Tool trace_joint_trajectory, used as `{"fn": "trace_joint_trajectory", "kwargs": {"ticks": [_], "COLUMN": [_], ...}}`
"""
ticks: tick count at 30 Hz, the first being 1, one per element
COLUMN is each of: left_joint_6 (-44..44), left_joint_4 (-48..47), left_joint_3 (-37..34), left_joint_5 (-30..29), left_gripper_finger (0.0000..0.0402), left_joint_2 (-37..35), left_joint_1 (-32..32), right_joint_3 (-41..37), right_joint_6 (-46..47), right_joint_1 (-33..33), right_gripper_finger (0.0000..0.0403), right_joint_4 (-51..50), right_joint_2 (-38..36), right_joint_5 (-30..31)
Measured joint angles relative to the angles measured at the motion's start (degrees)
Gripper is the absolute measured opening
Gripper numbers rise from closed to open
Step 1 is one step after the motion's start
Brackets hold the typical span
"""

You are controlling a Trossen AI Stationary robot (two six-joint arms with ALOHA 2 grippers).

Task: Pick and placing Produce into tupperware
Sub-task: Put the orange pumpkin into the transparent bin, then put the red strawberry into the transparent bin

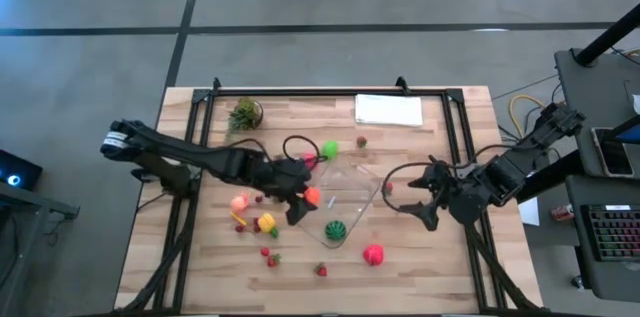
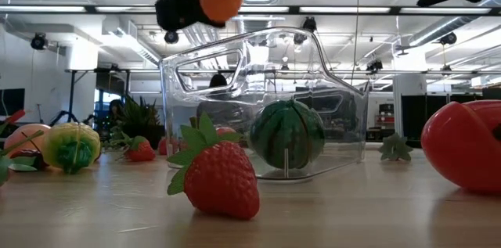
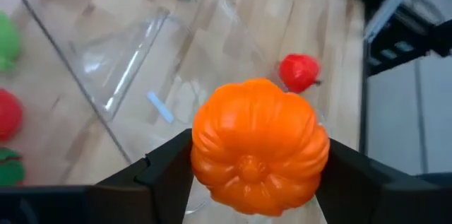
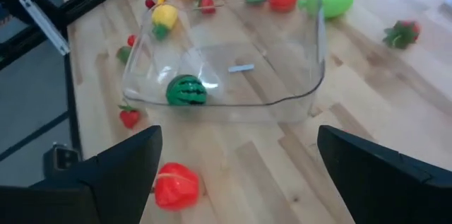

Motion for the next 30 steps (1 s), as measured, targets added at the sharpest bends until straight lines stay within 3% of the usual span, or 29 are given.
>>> {"fn": "trace_joint_trajectory", "kwargs": {"ticks": [8, 13, 17, 20, 23, 26, 30], "left_joint_6": [-5.48, -6.44, -5.98, -6.02, -7.05, -9.87, -14.8], "left_joint_4": [0.22, -7.11, -9.17, -9.16, -9.8, -12.03, -17.45], "left_joint_3": [2.28, 4.29, 5.66, 5.48, 4.79, 4.2, 4.06], "left_joint_5": [6.95, 9.0, 3.92, -3.03, -8.45, -11.52, -12.28], "left_gripper_finger": [0.0303, 0.032, 0.0316, 0.0313, 0.0313, 0.0312, 0.0312], "left_joint_2": [10.14, 10.17, 3.97, -1.71, -6.76, -10.54, -13.28], "left_joint_1": [-0.09, -0.2, -1.67, -3.14, -4.65, -6.21, -8.16], "right_joint_3": [0.97, 1.55, 2.5, 2.7, 2.53, 2.35, 1.72], "right_joint_6": [-0.3, 4.1, 12.48, 11.2, 13.45, 23.33, 45.5], "right_joint_1": [-0.17, -0.17, -0.18, -0.02, -1.29, -3.05, -4.41], "right_gripper_finger": [0.037, 0.037, 0.037, 0.037, 0.037, 0.037, 0.037], "right_joint_4": [0.15, 0.58, 3.79, 6.69, 3.28, -6.48, -18.44], "right_joint_2": [-0.15, 0.01, 0.01, 0.13, 0.49, 1.34, 2.78], "right_joint_5": [4.32, 4.76, 1.98, 0.13, -1.55, -5.65, -7.18]}}
